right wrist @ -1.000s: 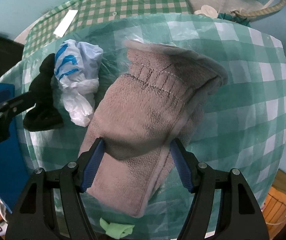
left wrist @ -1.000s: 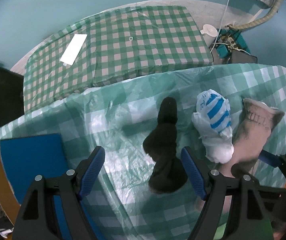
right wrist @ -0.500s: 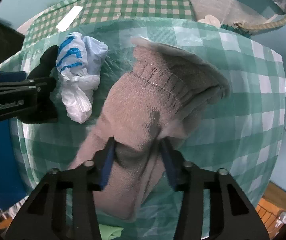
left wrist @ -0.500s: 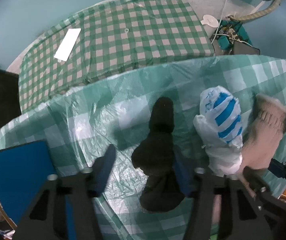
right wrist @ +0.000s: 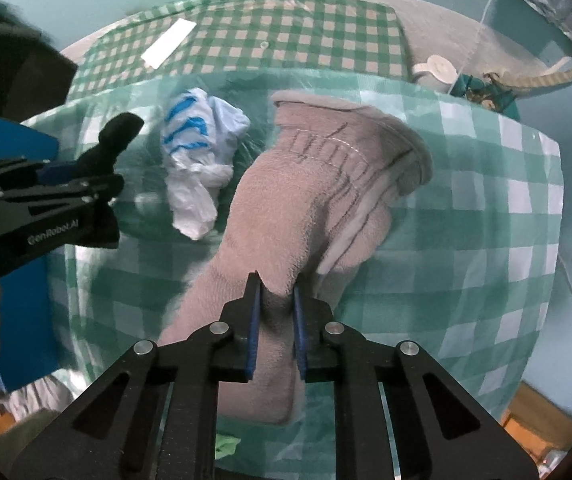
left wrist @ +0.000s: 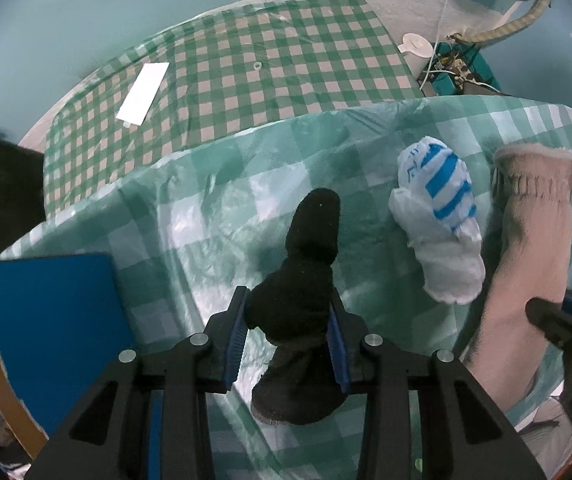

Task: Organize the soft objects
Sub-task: 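Lift the black sock and fleece sock off the table with both tools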

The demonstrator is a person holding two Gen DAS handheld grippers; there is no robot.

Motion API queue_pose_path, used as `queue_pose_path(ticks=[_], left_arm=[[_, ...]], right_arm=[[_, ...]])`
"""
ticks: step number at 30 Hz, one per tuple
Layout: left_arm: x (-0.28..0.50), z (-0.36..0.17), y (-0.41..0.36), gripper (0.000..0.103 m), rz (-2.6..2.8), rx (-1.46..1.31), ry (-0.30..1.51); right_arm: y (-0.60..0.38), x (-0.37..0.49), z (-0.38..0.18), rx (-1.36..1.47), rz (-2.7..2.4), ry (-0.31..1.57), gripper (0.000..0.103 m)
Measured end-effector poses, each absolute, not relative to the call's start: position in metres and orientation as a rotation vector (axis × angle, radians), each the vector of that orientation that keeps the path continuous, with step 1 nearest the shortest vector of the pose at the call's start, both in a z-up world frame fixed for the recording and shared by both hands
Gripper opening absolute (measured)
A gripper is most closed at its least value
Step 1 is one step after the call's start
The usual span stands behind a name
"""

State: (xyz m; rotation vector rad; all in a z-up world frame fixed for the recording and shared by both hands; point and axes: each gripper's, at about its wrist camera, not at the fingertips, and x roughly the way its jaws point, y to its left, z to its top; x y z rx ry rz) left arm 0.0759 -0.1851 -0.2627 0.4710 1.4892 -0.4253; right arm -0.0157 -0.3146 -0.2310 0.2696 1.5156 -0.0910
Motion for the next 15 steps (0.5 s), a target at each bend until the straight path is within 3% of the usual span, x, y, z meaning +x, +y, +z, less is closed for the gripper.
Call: queue_pose_path(ticks=[15], left_arm=[[0.048, -0.211, -0.142, 0.037, -0.400, 0.409, 1.435]], right_arm=[[-0.307, -0.022, -0.183, 0.179, -0.021, 1.474, 0.010]])
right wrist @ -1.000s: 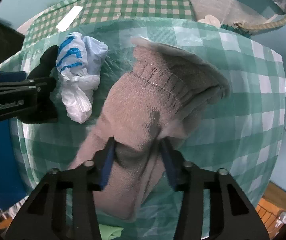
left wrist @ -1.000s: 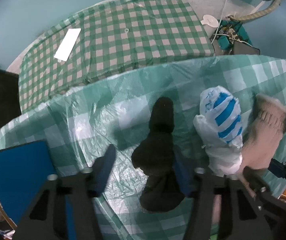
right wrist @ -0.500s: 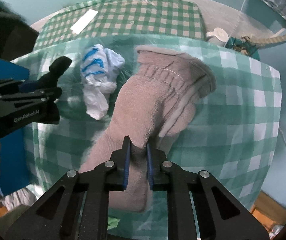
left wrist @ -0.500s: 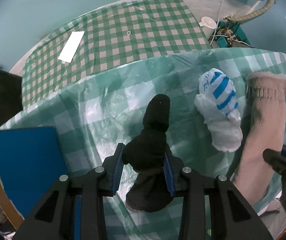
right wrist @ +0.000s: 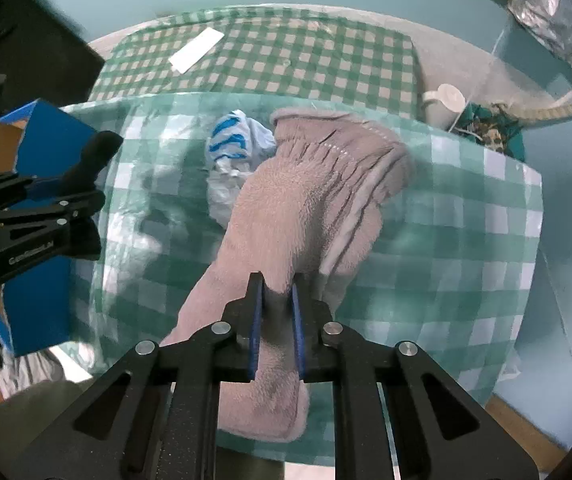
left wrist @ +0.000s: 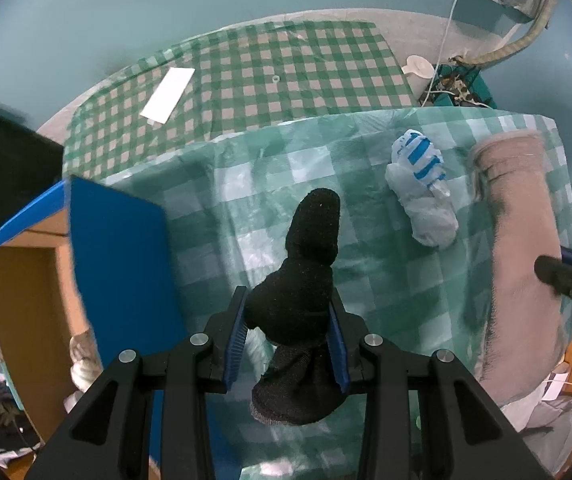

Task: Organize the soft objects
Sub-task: 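Lift the black sock and fleece sock off the table with both tools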

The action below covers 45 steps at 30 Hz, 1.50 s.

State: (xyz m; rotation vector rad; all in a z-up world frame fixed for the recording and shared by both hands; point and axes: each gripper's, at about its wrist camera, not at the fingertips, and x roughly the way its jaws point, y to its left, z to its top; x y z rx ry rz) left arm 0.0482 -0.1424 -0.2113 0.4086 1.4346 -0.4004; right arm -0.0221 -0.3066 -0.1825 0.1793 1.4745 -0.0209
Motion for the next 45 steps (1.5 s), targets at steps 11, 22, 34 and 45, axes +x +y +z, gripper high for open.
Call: queue_pose_path(ticks=[11, 22, 34, 45], left_arm=[[0.029, -0.191, -0.113, 0.037, -0.383, 0.391, 1.410], [0.010, -0.194, -0.101, 0.037, -0.367, 0.388, 1.420], [-0.001, -0.197, -0.098, 0.037, -0.365, 0.407, 1.424], [-0.002, -0.193, -0.092, 0.037, -0.355, 0.405, 1.425]], right_arm=[[-0.302, -0.024, -0.172, 0.142, -0.005, 1.469, 0.004], [-0.314, -0.044, -0.204, 0.268, -0.080, 1.542, 0.060], [-0.314, -0.048, -0.248, 0.309, -0.122, 1.603, 0.061], [-0.302, -0.041, -0.264, 0.206, -0.128, 1.610, 0.061]])
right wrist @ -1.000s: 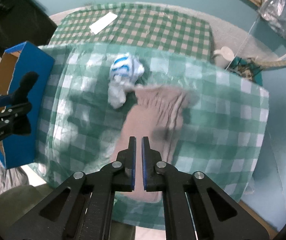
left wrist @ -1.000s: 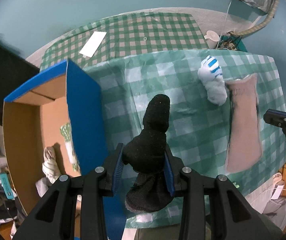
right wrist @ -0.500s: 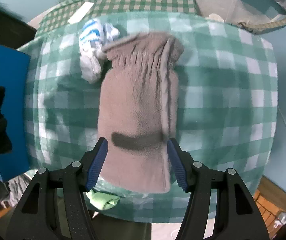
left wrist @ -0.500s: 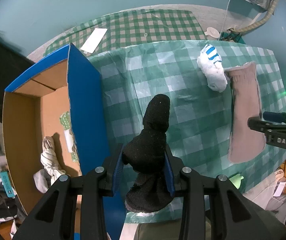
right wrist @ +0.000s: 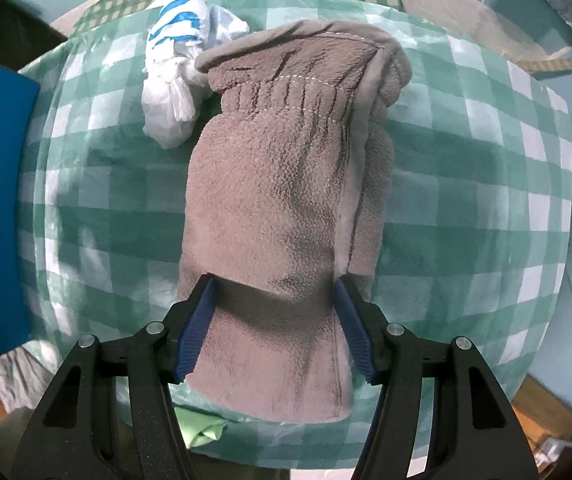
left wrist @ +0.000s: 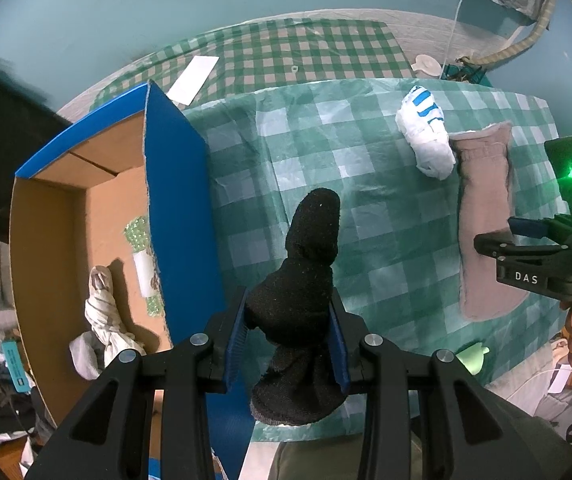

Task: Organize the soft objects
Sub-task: 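Lift the black sock and fleece sock off the table with both tools, then carry the black sock and fleece sock with both tools over the box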

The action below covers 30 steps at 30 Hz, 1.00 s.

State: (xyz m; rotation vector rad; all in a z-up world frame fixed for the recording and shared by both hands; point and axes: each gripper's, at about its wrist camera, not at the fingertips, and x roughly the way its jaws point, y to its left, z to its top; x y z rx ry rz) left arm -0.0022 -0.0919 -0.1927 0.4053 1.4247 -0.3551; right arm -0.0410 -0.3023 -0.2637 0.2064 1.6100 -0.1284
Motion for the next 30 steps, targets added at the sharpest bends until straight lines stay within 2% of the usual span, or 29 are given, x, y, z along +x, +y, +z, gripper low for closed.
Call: queue_pose_path(ticks=[3, 5, 7, 10, 14, 30], left_arm=[[-0.003, -0.191, -0.090, 0.037, -0.350, 0.403, 1.423], [-0.003, -0.191, -0.090, 0.037, -0.348, 0.402, 1.421], [-0.004, -0.189, -0.089, 0.037, -0.348, 0.401, 1.419], [-0.005, -0.189, -0.088, 0.037, -0.349, 0.401, 1.417], [-0.006, -0.187, -0.088, 0.037, -0.349, 0.405, 1.411], [-0.012, -0.177, -0.080, 0.037, -0.338, 0.411, 1.384]], right_arm=[[-0.301, -0.042, -0.265, 0.192, -0.134, 1.604, 0.060], [-0.299, -0.043, -0.265, 0.167, -0.139, 1.598, 0.055], [-0.292, -0.044, -0.265, 0.163, -0.129, 1.590, 0.032], [-0.281, -0.044, -0.261, 0.145, -0.118, 1.586, 0.020], [-0.272, -0.047, -0.252, 0.100, -0.104, 1.575, 0.016], [-0.260, -0.057, -0.188, 0.020, -0.049, 1.518, 0.015]])
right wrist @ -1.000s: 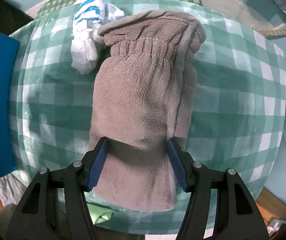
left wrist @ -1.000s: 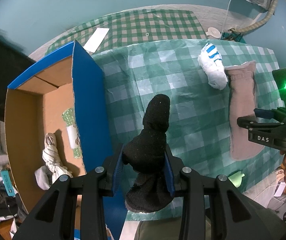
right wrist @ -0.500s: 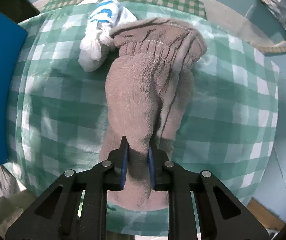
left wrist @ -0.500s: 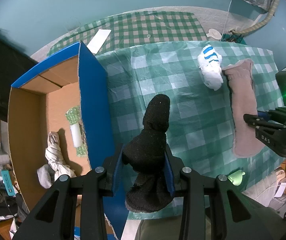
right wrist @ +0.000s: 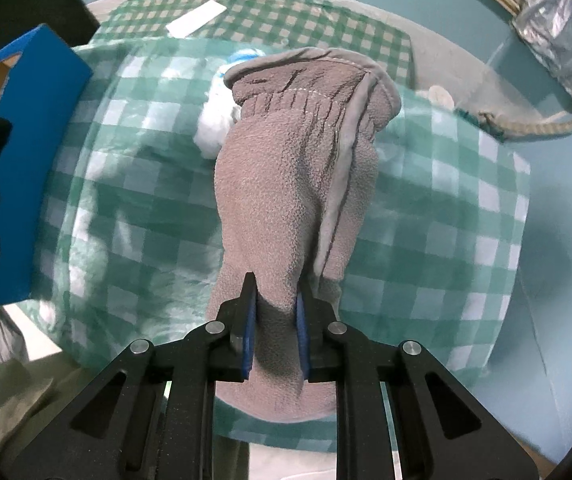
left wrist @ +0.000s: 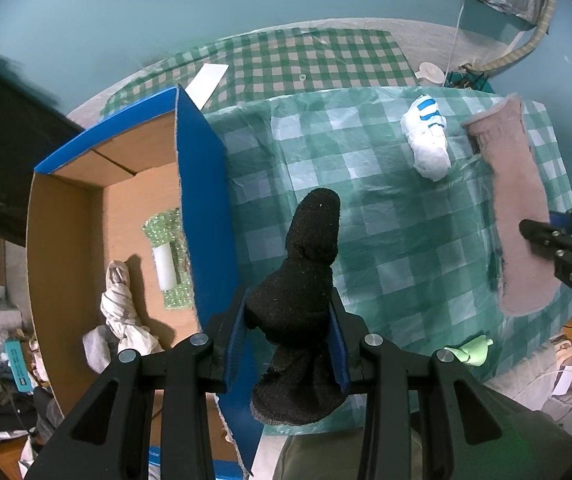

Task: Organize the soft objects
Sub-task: 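Carry the black sock and fleece sock with both tools over the box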

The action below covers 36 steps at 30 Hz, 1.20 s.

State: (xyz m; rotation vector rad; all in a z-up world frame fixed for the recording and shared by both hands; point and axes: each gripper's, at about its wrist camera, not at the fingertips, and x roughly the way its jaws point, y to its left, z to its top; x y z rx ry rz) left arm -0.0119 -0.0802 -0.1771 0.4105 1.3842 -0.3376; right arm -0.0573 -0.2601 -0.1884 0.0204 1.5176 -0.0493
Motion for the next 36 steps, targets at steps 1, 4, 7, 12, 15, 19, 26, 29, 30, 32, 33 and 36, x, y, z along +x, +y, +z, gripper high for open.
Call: queue_pose_path(ticks=[1, 4, 7, 12, 15, 19, 26, 29, 30, 32, 33, 36], left_arm=[[-0.012, -0.175, -0.080, 0.037, -0.337, 0.411, 1.382], [-0.013, -0.169, -0.078, 0.037, -0.334, 0.412, 1.373], [-0.014, -0.161, -0.074, 0.037, -0.333, 0.406, 1.359], [-0.013, -0.148, -0.066, 0.037, -0.321, 0.392, 1.339], [-0.011, -0.141, -0.060, 0.037, -0.310, 0.375, 1.331], [-0.009, -0.131, -0.049, 0.037, -0.289, 0.360, 1.318], [-0.004, -0.119, -0.027, 0.037, -0.246, 0.319, 1.306], [-0.002, -0.116, -0.016, 0.037, -0.223, 0.303, 1.306], [-0.002, -0.115, -0.013, 0.037, -0.216, 0.297, 1.305], [0.000, -0.114, -0.004, 0.037, -0.200, 0.282, 1.306], [0.000, -0.114, -0.001, 0.037, -0.193, 0.276, 1.307], [0.001, -0.114, 0.012, 0.037, -0.168, 0.255, 1.311]], right_arm=[[-0.258, -0.058, -0.183, 0.016, -0.041, 1.510, 0.016], [-0.253, -0.054, -0.172, 0.000, -0.019, 1.493, 0.015], [-0.245, -0.046, -0.157, -0.018, 0.006, 1.477, 0.015], [-0.235, -0.035, -0.136, -0.040, 0.039, 1.451, 0.015], [-0.225, -0.027, -0.122, -0.053, 0.062, 1.434, 0.015], [-0.211, -0.019, -0.107, -0.069, 0.093, 1.413, 0.016], [-0.185, -0.004, -0.093, -0.106, 0.156, 1.387, 0.016], [-0.171, 0.003, -0.089, -0.125, 0.188, 1.377, 0.016], [-0.166, 0.005, -0.088, -0.132, 0.198, 1.374, 0.016], [-0.158, 0.009, -0.085, -0.142, 0.218, 1.366, 0.015], [-0.154, 0.011, -0.084, -0.147, 0.227, 1.363, 0.016], [-0.139, 0.018, -0.081, -0.166, 0.259, 1.352, 0.016]])
